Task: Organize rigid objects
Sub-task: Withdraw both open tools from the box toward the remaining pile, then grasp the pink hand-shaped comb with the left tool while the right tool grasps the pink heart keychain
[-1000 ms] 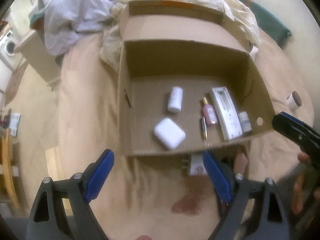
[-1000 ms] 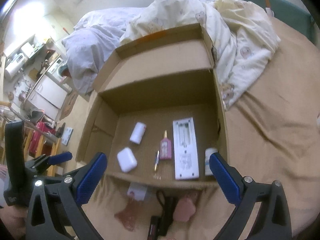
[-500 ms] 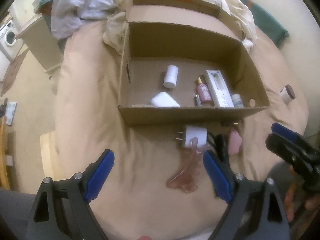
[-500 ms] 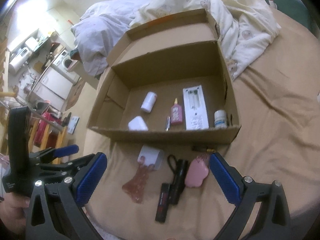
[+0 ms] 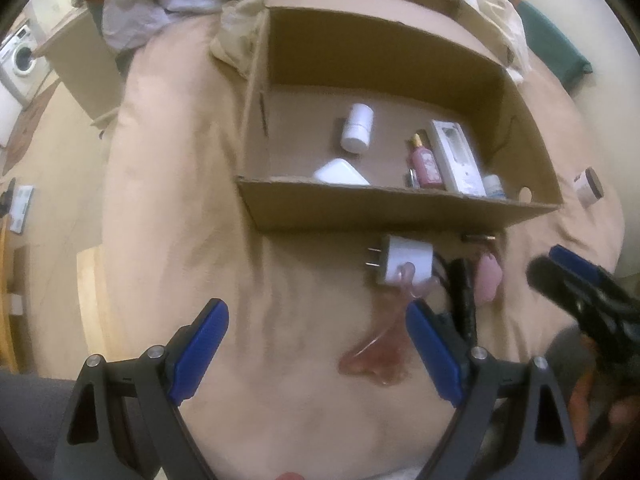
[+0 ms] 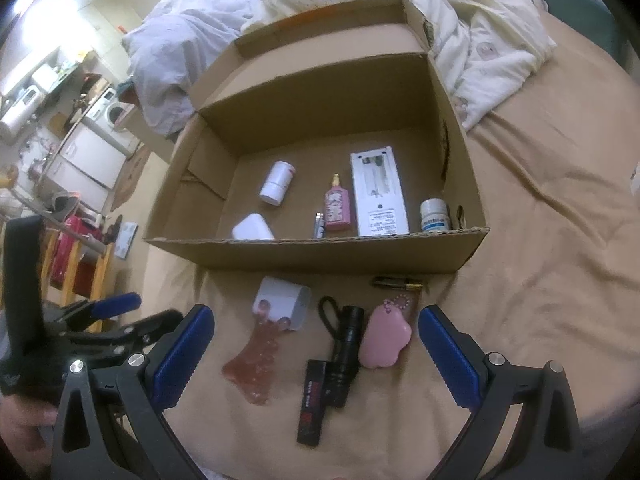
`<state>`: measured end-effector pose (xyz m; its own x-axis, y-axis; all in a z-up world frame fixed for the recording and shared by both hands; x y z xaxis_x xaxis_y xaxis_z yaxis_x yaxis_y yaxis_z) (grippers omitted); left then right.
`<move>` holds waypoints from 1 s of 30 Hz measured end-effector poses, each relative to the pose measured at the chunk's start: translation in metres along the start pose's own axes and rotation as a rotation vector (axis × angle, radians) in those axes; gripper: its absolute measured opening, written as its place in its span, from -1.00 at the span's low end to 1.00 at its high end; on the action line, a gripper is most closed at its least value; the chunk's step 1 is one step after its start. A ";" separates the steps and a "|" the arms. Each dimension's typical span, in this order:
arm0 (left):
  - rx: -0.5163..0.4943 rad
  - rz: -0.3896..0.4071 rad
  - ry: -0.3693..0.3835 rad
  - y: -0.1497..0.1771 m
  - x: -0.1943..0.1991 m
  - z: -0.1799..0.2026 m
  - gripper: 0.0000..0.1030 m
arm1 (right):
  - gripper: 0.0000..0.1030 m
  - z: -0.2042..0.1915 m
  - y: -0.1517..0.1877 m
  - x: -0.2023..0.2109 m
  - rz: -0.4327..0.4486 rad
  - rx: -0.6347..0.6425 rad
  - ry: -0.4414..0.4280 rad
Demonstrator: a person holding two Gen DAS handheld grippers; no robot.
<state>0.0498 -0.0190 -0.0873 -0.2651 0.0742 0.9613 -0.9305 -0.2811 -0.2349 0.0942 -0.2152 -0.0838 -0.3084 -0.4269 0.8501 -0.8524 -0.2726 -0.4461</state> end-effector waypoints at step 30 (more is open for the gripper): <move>-0.259 -0.171 -0.055 0.043 -0.066 0.060 -0.37 | 1.00 0.042 0.007 -0.020 -0.079 -0.222 -0.010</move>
<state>0.0426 -0.0929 -0.1519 -0.0914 0.0460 0.9948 -0.9958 -0.0152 -0.0908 0.1121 -0.2447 -0.1155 -0.2336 -0.4204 0.8768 -0.9461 -0.1098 -0.3047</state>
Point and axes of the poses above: each gripper's, at about its wrist camera, not at the fingertips, and x roughly against the way its jaws point, z to its right, y to its underside, the point moved 6 cm from there along -x, roughly the way its jaws point, and after that the axes turned 10 degrees about x, right-handed, at the moved point
